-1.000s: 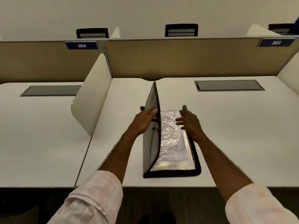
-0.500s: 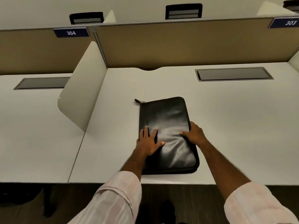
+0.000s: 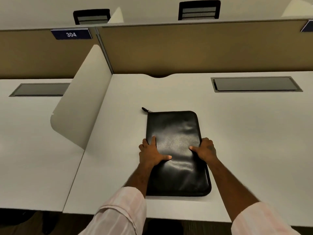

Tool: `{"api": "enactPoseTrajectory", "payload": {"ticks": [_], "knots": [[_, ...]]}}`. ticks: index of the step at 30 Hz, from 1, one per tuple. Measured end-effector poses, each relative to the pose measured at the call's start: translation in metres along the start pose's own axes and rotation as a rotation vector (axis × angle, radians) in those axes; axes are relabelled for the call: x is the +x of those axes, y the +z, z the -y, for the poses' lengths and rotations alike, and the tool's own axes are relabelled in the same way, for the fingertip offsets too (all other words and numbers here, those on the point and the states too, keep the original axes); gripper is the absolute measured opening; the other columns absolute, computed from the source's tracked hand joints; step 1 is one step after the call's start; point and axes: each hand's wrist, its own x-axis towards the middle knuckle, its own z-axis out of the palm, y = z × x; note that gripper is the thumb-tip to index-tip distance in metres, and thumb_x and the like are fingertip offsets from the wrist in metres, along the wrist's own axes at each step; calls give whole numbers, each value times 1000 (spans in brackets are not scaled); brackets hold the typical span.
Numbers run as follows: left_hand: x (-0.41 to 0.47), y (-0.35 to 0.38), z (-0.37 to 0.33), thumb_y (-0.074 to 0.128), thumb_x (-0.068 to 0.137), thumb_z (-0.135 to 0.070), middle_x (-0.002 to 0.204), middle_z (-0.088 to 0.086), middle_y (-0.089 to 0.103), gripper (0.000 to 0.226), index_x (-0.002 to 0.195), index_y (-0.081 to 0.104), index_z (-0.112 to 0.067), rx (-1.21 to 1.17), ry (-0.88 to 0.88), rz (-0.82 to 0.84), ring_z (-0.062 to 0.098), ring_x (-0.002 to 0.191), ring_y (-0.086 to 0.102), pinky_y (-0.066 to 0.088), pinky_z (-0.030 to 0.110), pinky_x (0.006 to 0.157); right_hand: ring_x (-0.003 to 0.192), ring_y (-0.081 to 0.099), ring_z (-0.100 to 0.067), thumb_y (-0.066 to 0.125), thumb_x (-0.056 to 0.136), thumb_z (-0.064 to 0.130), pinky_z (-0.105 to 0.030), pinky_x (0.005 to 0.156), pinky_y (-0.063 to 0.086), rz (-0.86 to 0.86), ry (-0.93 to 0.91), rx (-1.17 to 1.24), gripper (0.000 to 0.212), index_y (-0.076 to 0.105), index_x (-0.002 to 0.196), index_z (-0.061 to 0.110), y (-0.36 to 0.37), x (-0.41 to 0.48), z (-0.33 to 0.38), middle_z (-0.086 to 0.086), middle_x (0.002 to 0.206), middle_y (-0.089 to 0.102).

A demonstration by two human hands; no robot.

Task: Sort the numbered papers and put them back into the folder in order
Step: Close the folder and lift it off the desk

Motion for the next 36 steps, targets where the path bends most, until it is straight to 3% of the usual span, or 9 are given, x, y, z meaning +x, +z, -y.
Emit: {"api": "enactPoseTrajectory", "payload": {"ticks": [8, 11, 13, 16, 20, 24, 26, 30, 36], "knots": [[62, -25, -8, 73, 55, -80, 158, 13, 7, 128, 153, 2, -36, 42, 50, 56, 38, 143, 16, 31, 52, 111, 103, 60, -29, 81, 67, 54, -38, 86, 52, 50, 52, -76, 75, 53, 119, 8, -12, 55, 34, -12, 119, 60], [82, -37, -12, 62, 63, -85, 158, 13, 10, 118, 153, 5, -35, 42, 50, 48, 38, 142, 18, 30, 52, 110, 102, 62, -28, 80, 66, 55, -36, 83, 51, 128, 136, -170, 71, 57, 116, 10, -27, 70, 58, -10, 115, 63], [100, -48, -19, 57, 71, -83, 157, 13, 16, 111, 154, 7, -30, 16, 42, 33, 36, 141, 21, 32, 51, 109, 106, 60, -29, 74, 71, 54, -35, 85, 49, 73, 150, -241, 67, 56, 120, 12, -36, 85, 82, -11, 120, 61], [136, -71, -25, 56, 80, -74, 153, 14, 28, 102, 155, 12, -20, -109, 6, 11, 34, 139, 29, 34, 49, 109, 118, 53, -30, 64, 85, 46, -37, 95, 46, -22, -57, -244, 59, 50, 132, 15, -36, 112, 132, -11, 132, 53], [190, -100, -27, 57, 88, -61, 148, 14, 44, 83, 149, 33, -10, -288, -70, -74, 32, 135, 41, 36, 41, 109, 119, 51, -22, 57, 95, 35, -36, 97, 44, 65, -393, -177, 38, 55, 130, 21, -12, 147, 196, -5, 129, 55], [240, -119, -24, 47, 91, -60, 112, 9, 67, 55, 111, 66, -13, -312, -188, -83, 31, 106, 61, 49, 36, 84, 118, 51, -21, 53, 97, 25, -30, 97, 41, 111, -544, -232, 31, 58, 128, 23, 21, 177, 234, -5, 126, 57], [263, -122, -18, 46, 85, -62, 105, 7, 70, 55, 108, 68, -17, -339, -253, -95, 30, 98, 65, 49, 33, 81, 121, 50, -20, 52, 98, 20, -29, 96, 39, 138, -577, -282, 34, 57, 131, 25, 37, 194, 245, -4, 127, 55], [289, -117, -17, 48, 71, -68, 68, -1, 73, 56, 79, 69, -17, -461, -299, -104, 24, 75, 71, 58, 42, 80, 121, 50, -23, 51, 95, 9, -34, 98, 44, 212, -637, -407, 40, 58, 131, 24, 57, 214, 257, -5, 130, 52], [306, -113, -15, 58, 67, -43, 68, 1, 73, 31, 73, 69, -15, -498, -289, -120, 23, 65, 72, 61, 43, 72, 102, 61, -24, 58, 89, 15, -31, 81, 49, 246, -760, -564, 19, 70, 103, 15, 63, 232, 270, -7, 108, 63]]}}
